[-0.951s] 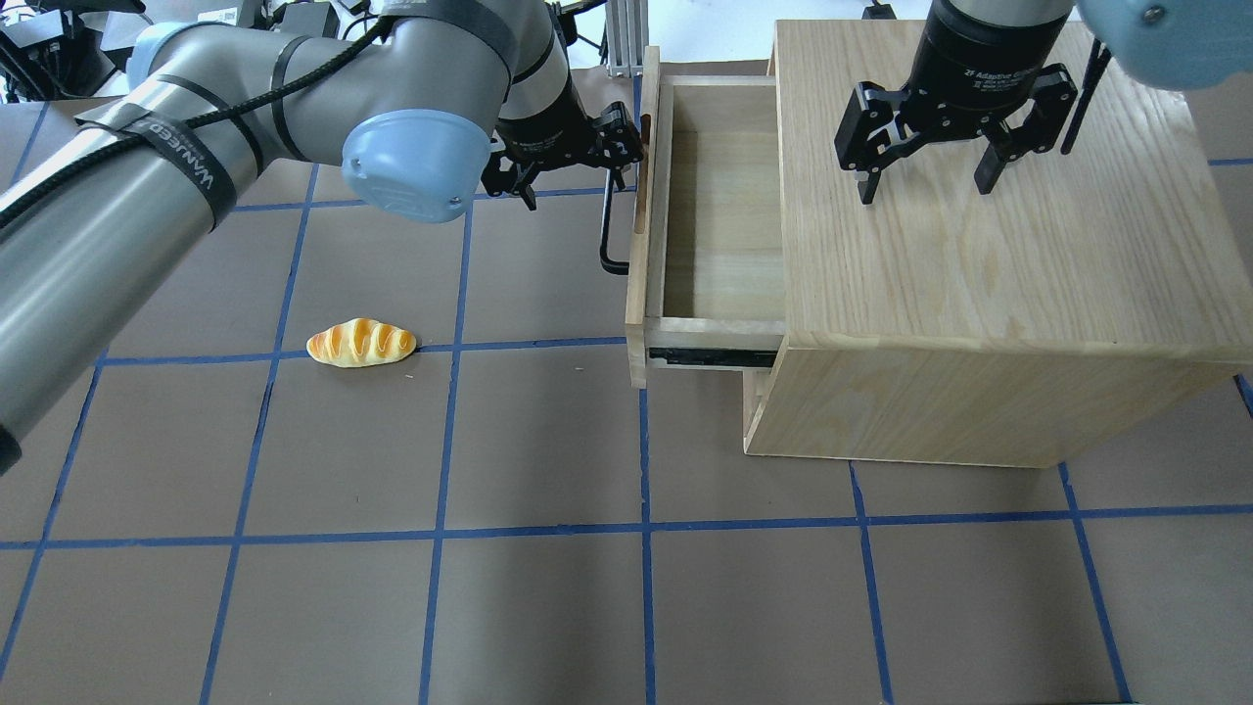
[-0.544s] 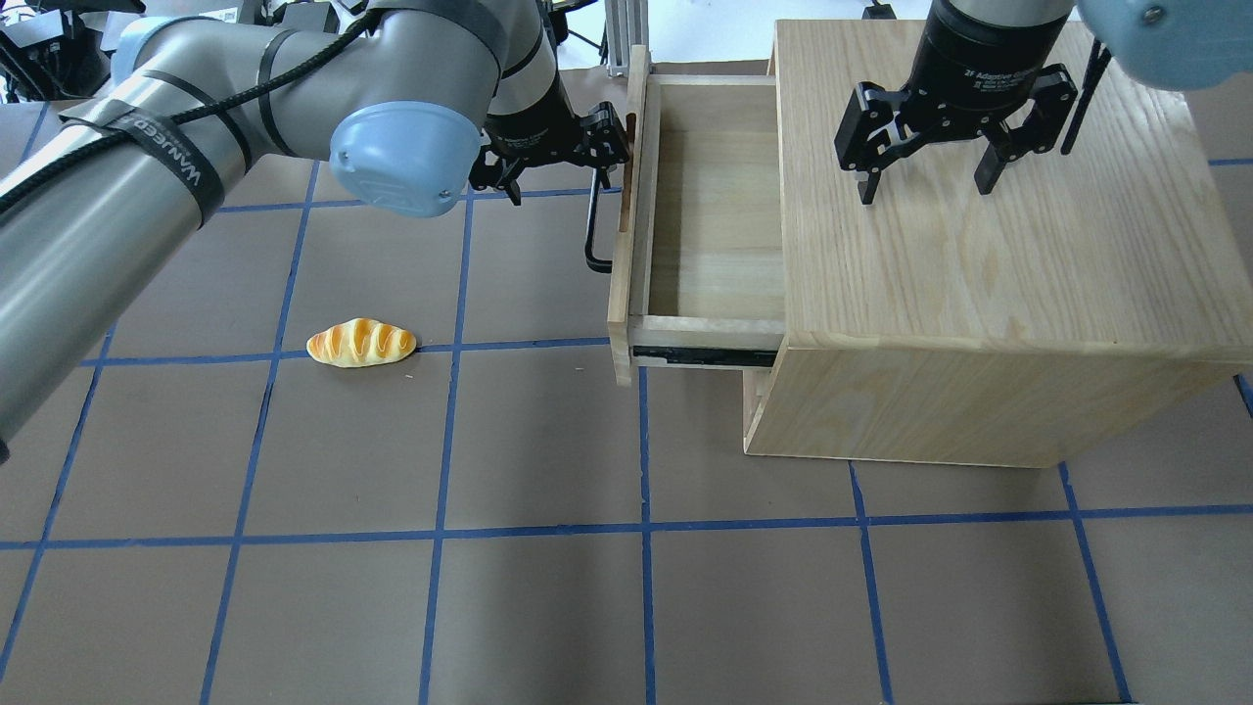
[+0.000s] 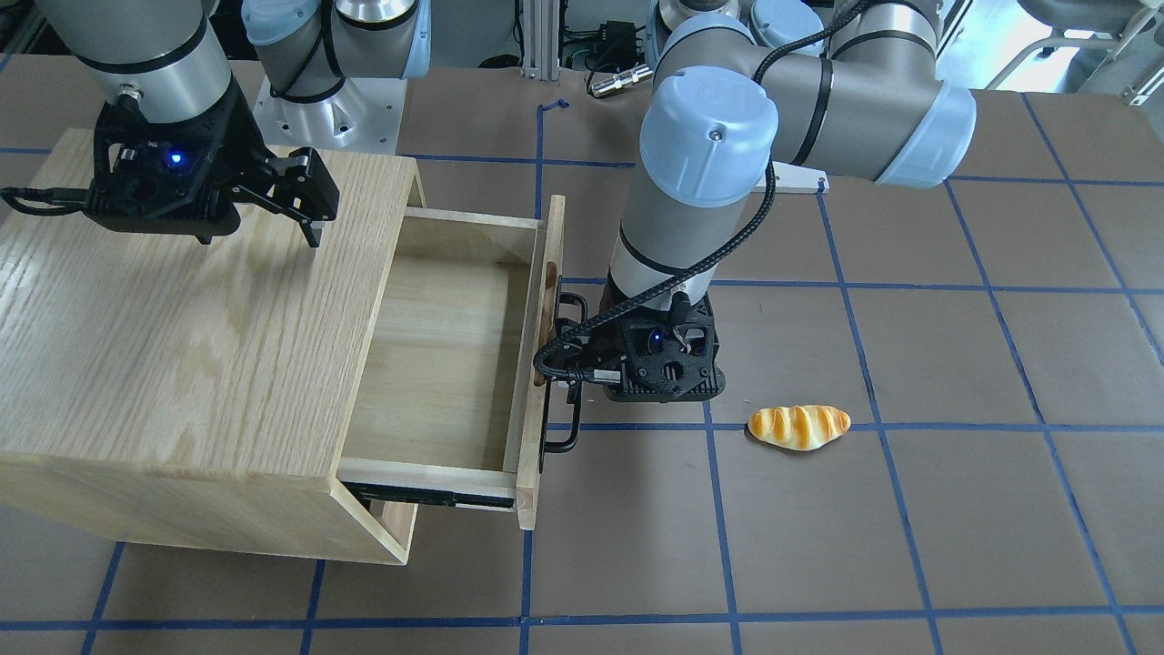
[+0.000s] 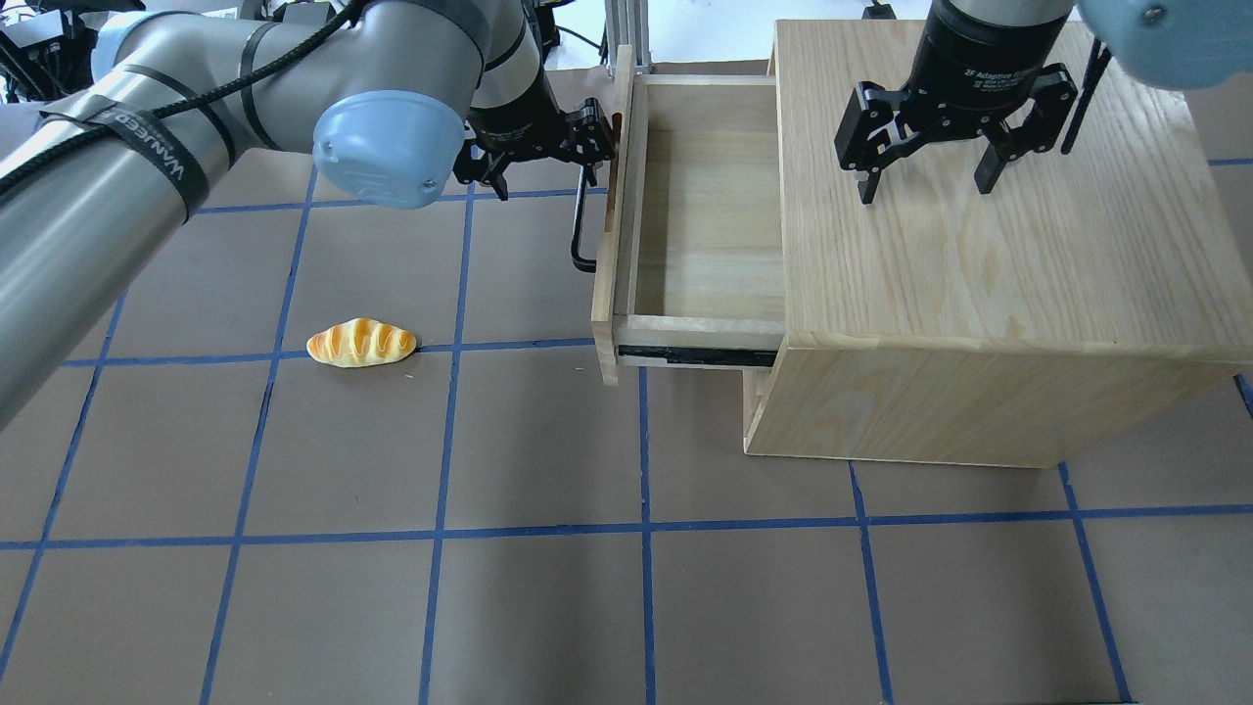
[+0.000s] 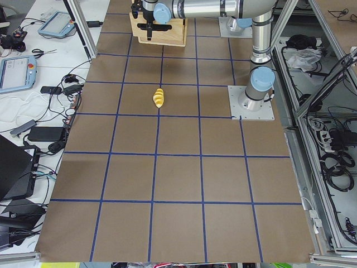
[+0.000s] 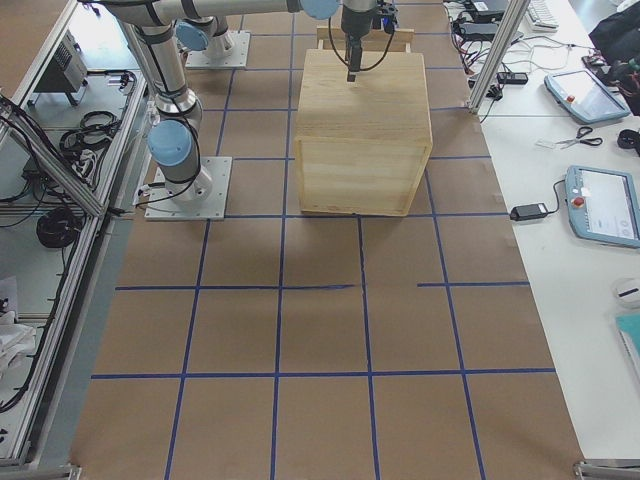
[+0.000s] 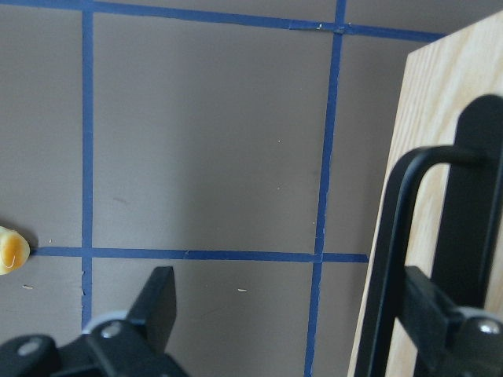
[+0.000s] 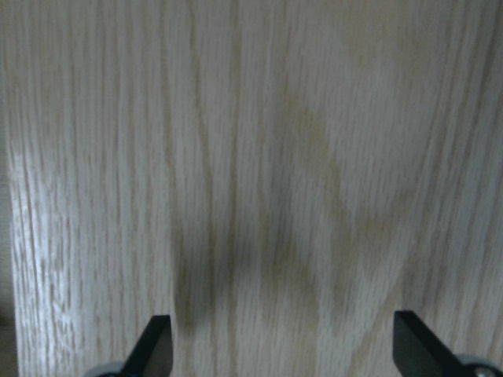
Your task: Open upper drawer
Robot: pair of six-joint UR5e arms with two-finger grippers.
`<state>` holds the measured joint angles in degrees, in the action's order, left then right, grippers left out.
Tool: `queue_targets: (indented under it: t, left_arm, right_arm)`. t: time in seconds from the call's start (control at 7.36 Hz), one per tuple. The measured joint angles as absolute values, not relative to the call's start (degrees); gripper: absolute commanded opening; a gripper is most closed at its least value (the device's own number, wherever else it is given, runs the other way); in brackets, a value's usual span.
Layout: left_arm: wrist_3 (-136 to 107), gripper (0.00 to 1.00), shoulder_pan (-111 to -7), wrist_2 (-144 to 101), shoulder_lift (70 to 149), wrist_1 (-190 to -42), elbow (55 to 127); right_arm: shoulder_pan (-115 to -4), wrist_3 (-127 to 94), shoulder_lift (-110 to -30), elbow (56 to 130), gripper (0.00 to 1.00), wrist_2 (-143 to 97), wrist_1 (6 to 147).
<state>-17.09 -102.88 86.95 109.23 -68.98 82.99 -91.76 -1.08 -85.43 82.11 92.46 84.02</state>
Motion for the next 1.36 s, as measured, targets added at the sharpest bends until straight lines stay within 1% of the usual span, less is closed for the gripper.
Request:
queue_targets:
  t: [0.27,0.68,0.95,1.36]
  left_arm:
    - [-16.9,1.0,-102.71,86.93,108.38,-70.17,82.85]
    - [-16.88,1.0,-102.13,86.98,104.95,-74.61,82.64]
    - [-14.07,1.0,-98.5,86.77,101.77,-79.43,81.84]
    - [-6.7,1.0,-89.66,86.97,97.5,-87.25,81.33]
  right_arm:
    - [-91.76,-1.13,-85.43,82.11,1.0,92.46,84.02]
    - [-91.76,-1.1,-85.43,82.09,1.0,92.46,84.02]
    - [-91.76,-1.12,-85.43,82.09,1.0,92.46,84.02]
    - [-91.76,-1.12,-85.43,82.13,1.0,92.46,84.02]
